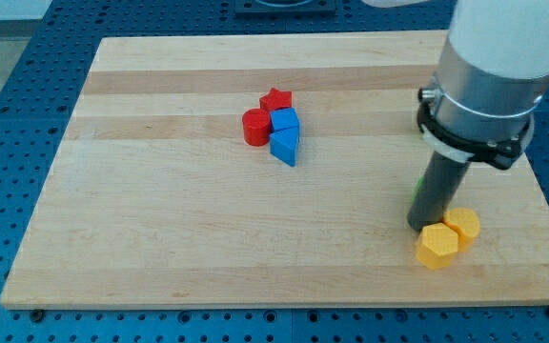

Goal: Push the blue cube above

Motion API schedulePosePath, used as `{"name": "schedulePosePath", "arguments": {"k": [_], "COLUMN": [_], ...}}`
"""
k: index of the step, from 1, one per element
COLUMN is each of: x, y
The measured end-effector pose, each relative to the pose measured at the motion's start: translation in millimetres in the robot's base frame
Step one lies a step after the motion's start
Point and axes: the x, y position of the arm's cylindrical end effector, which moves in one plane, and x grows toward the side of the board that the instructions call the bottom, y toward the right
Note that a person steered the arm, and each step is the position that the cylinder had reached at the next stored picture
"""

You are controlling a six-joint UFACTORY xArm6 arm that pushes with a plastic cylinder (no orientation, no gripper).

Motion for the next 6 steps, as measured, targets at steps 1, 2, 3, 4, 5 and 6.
{"name": "schedulePosePath", "arguments": {"k": [1, 2, 3, 4, 5, 6], "x": [-3.2, -13.6, -22.7, -36.8, -56.2, -69.7], "y": [7.4, 7.9, 14.2, 20.9, 24.4, 26.1]}}
